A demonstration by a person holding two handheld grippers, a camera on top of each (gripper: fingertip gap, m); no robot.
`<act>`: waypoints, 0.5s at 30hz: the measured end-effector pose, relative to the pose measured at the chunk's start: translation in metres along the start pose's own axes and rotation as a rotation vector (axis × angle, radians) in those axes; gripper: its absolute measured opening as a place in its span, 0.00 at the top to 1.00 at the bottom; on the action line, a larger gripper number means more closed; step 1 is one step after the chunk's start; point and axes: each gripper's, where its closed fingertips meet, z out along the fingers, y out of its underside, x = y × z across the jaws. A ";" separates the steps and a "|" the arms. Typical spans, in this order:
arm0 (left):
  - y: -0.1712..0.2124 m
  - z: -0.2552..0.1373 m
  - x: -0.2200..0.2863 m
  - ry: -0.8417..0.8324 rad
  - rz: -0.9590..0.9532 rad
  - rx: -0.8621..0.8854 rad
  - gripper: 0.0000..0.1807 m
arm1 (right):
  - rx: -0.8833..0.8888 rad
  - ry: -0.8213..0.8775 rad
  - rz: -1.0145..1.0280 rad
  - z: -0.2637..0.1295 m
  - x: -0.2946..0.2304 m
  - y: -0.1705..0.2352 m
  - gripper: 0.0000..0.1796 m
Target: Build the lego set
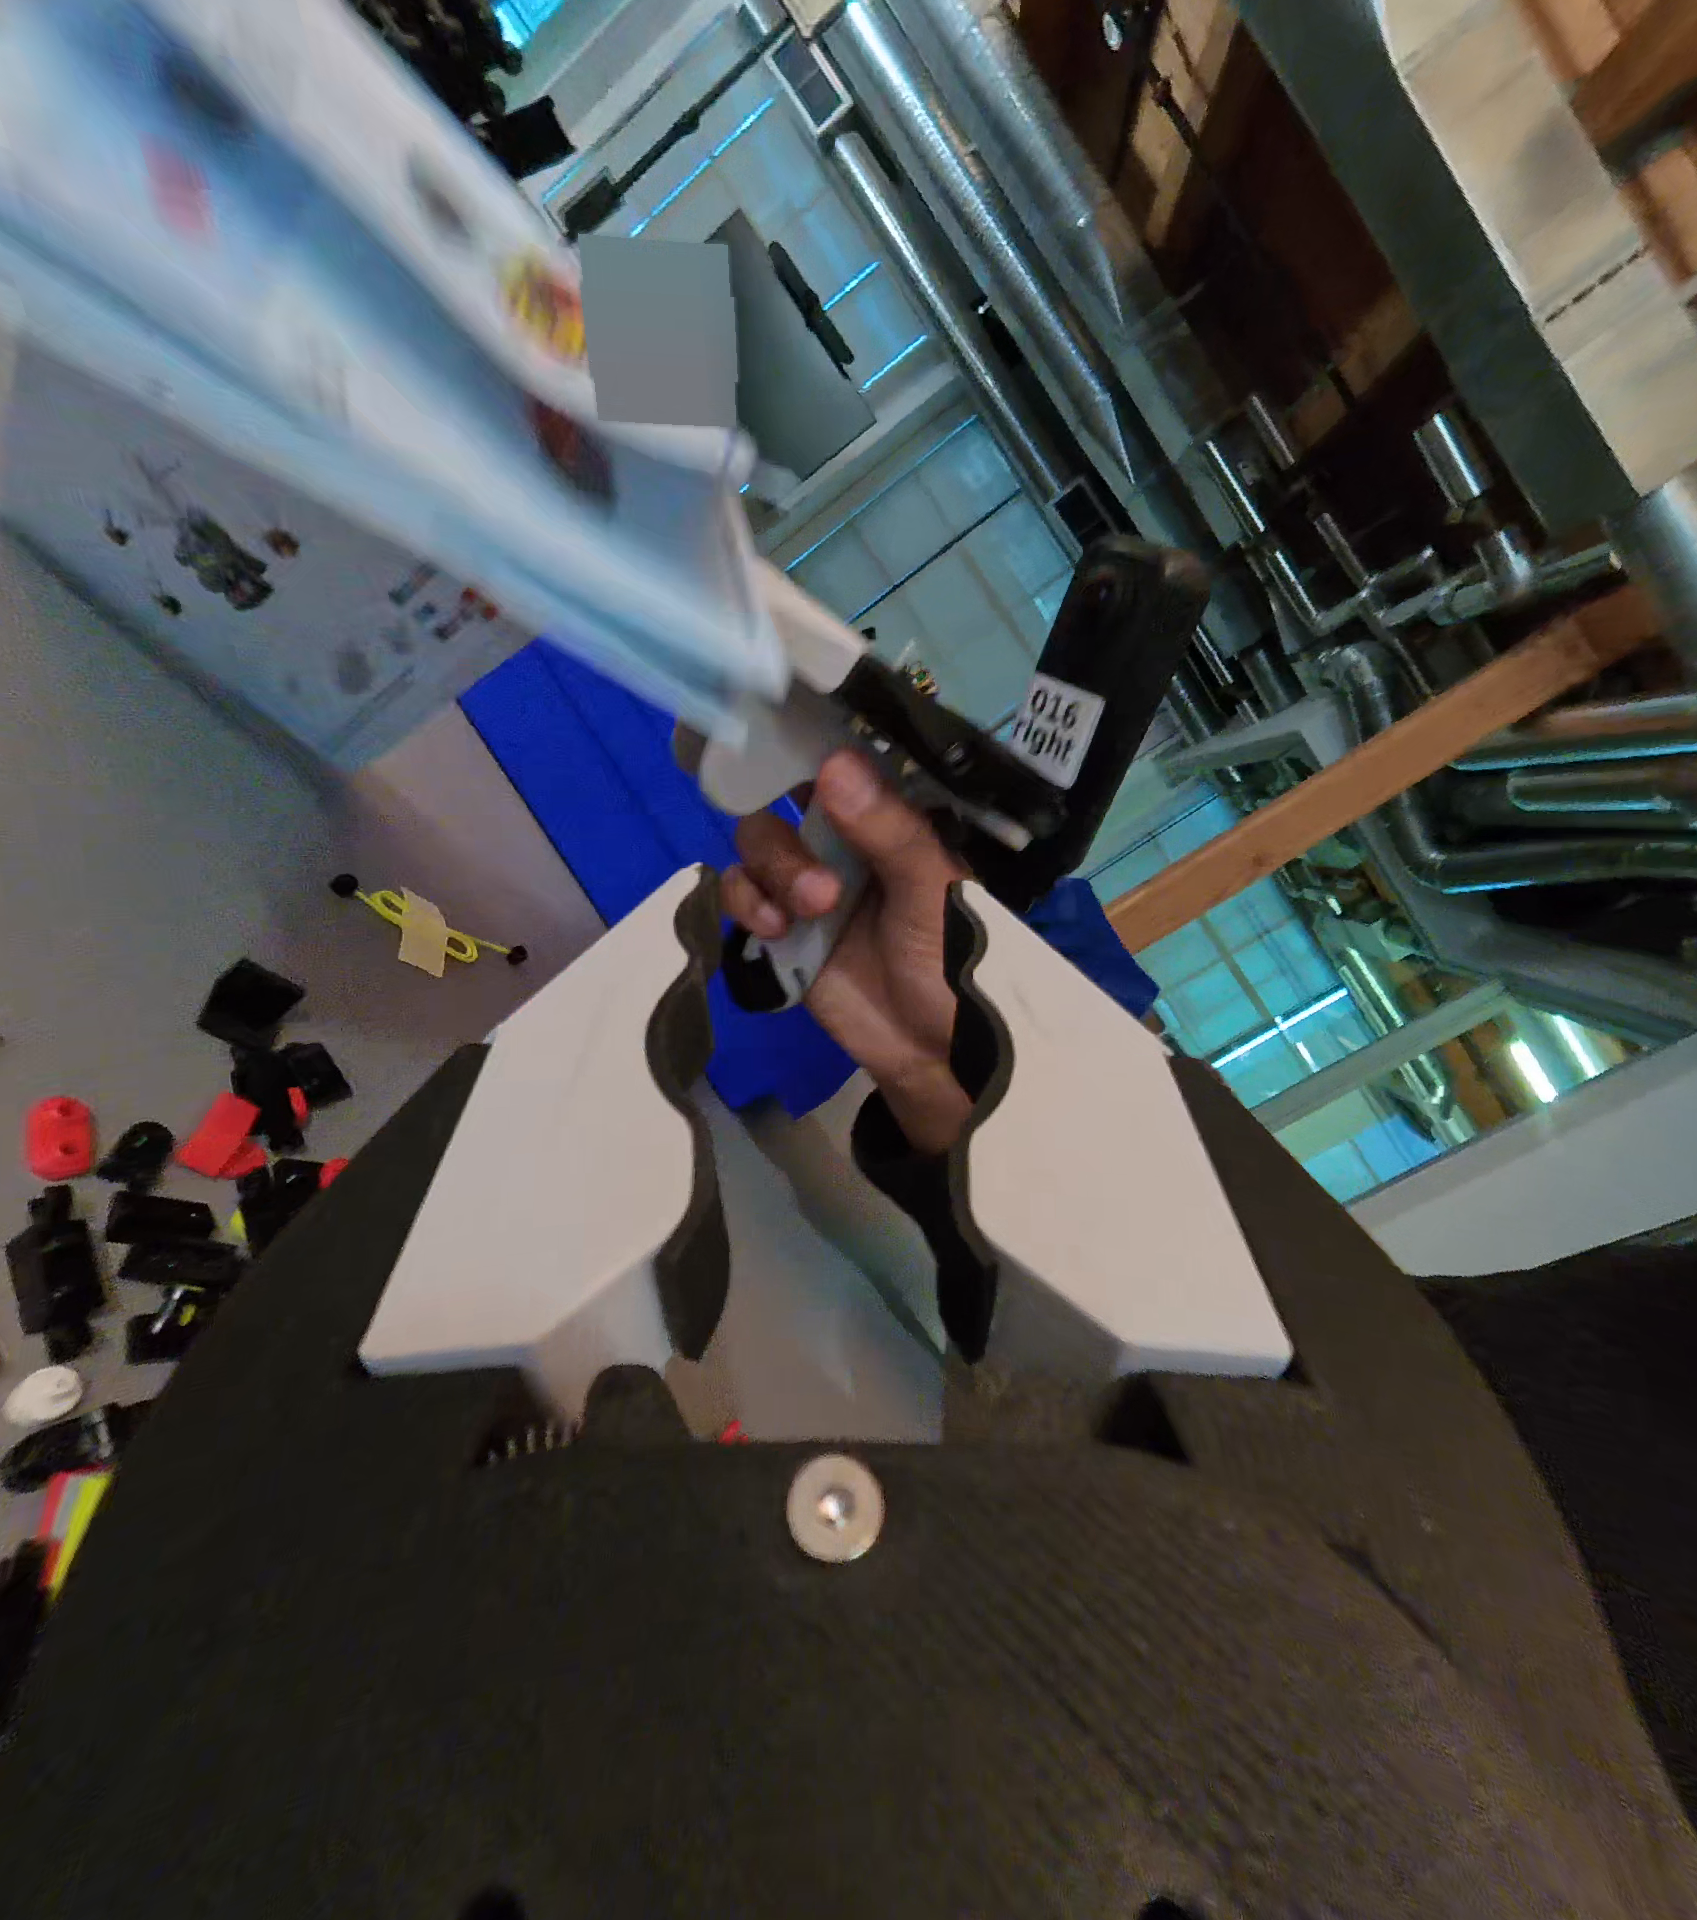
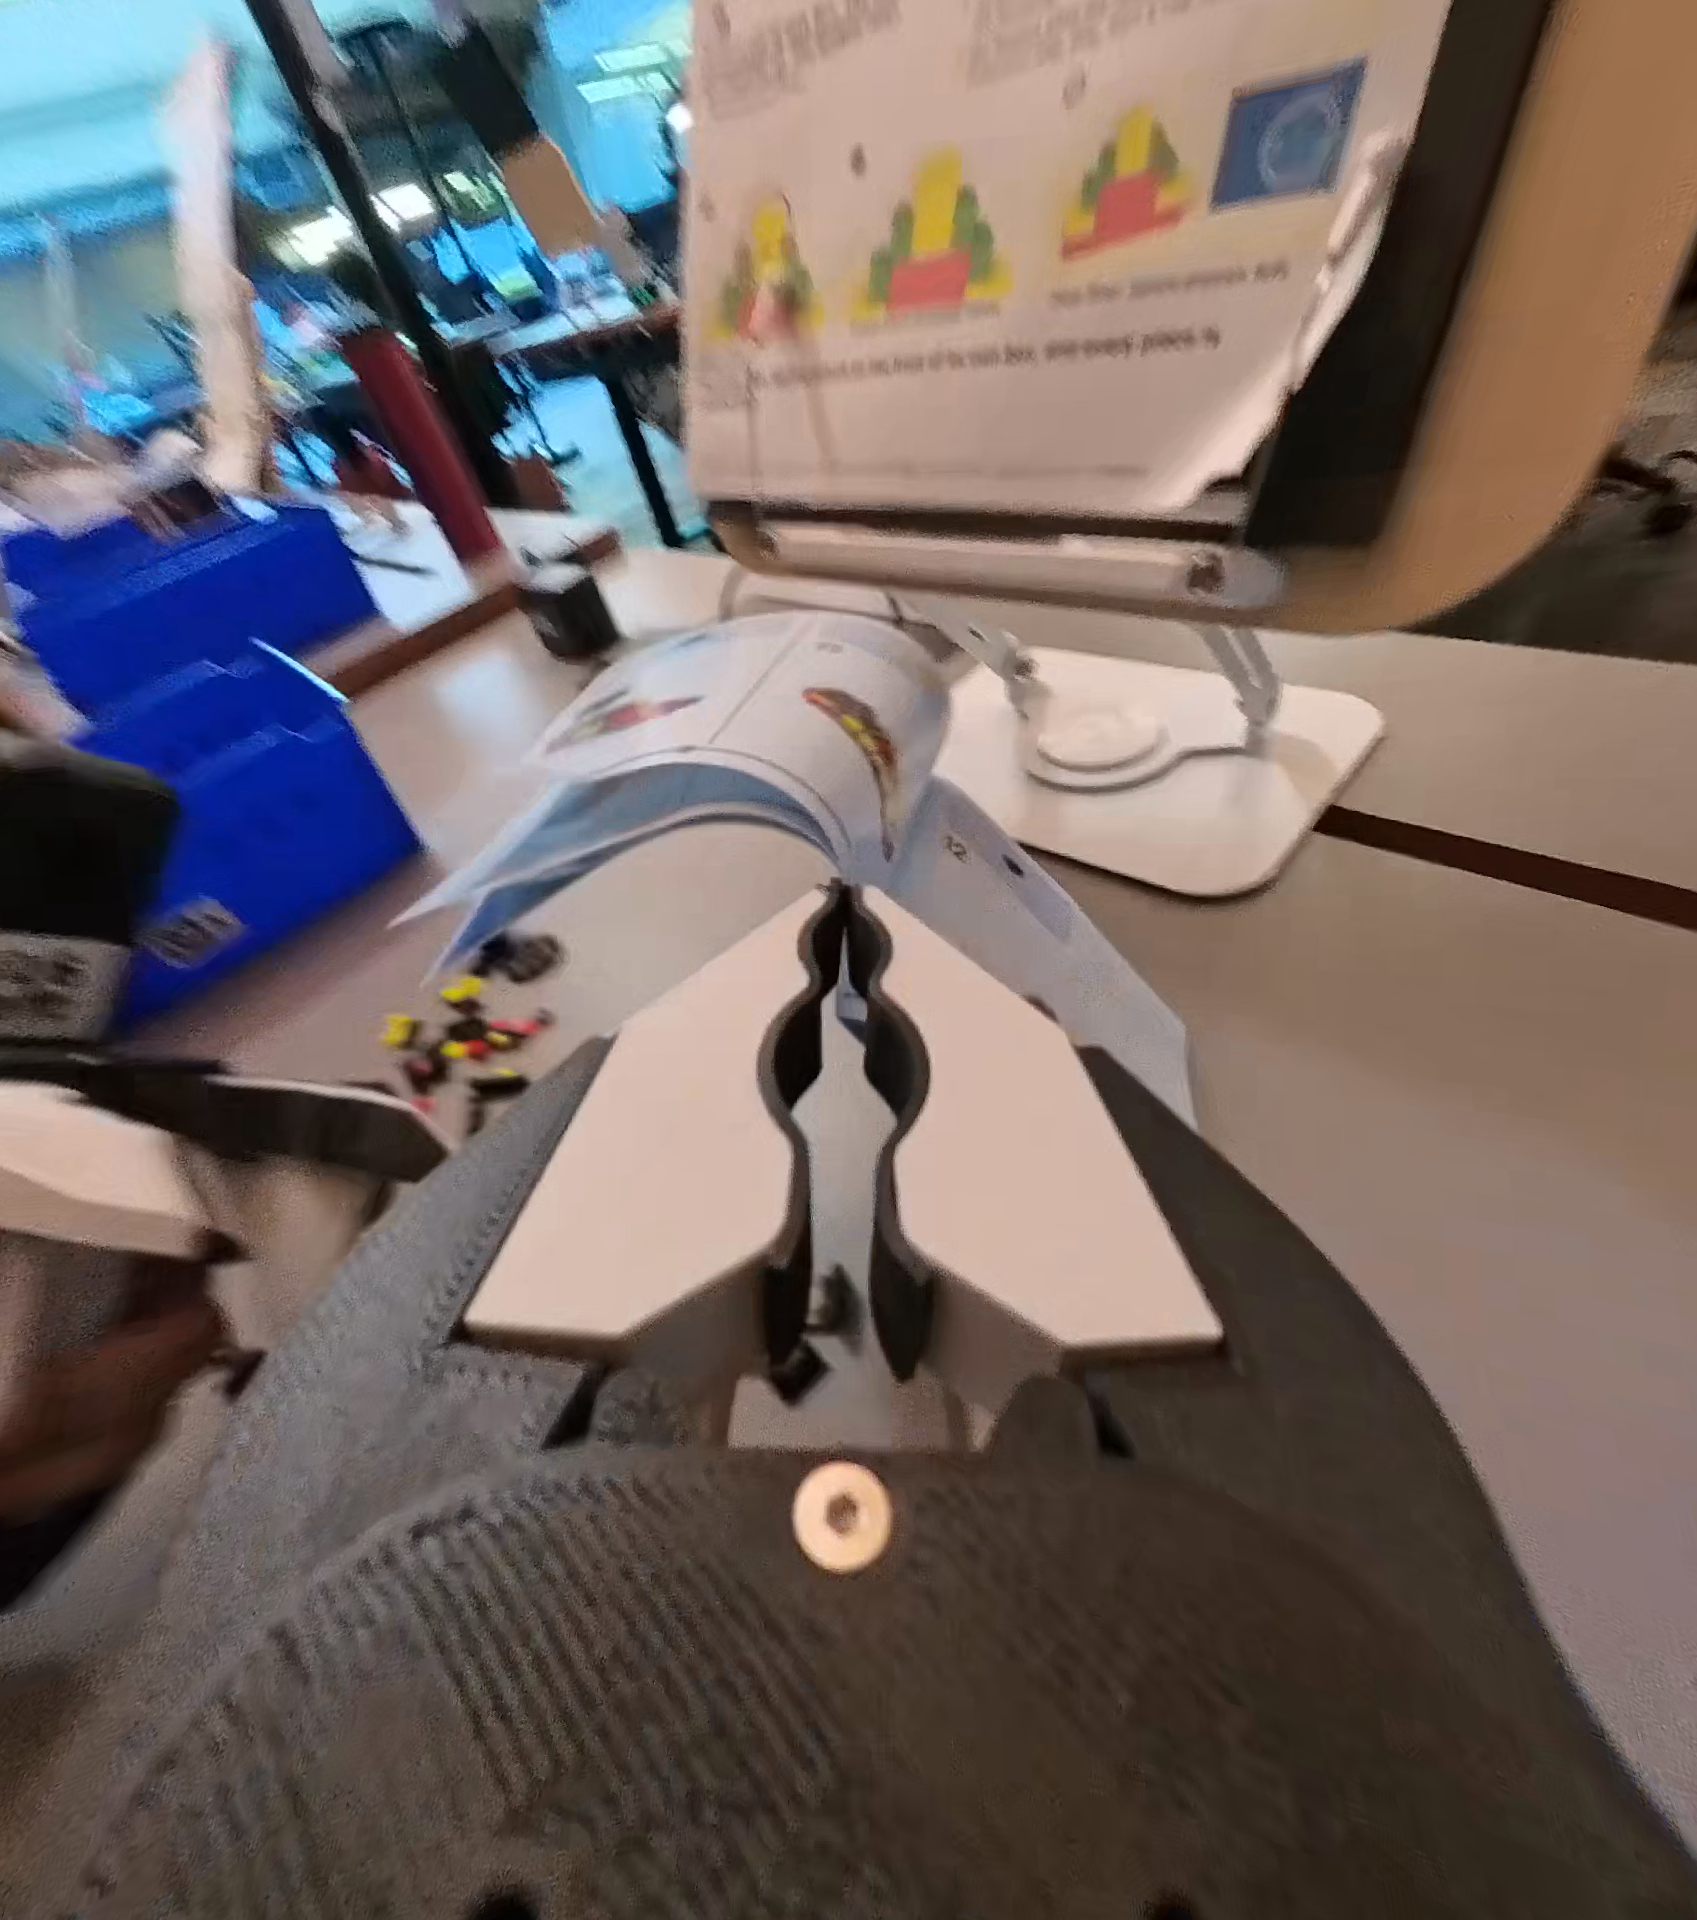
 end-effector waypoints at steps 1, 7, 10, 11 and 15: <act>0.005 0.003 0.000 -0.007 0.021 -0.006 0.77 | 0.018 -0.037 0.021 -0.004 -0.010 -0.008 1.00; -0.014 -0.005 -0.015 -0.328 0.386 0.047 0.64 | 0.063 -0.141 -0.060 -0.022 -0.089 -0.030 1.00; -0.027 -0.013 0.001 -0.436 0.635 0.078 0.61 | 0.041 -0.165 -0.103 -0.025 -0.116 -0.024 1.00; -0.029 -0.015 0.005 -0.459 0.698 0.083 0.62 | 0.037 -0.173 -0.121 -0.026 -0.124 -0.022 1.00; -0.025 -0.019 0.010 -0.484 0.751 0.080 0.74 | 0.004 -0.194 -0.240 -0.027 -0.151 -0.013 1.00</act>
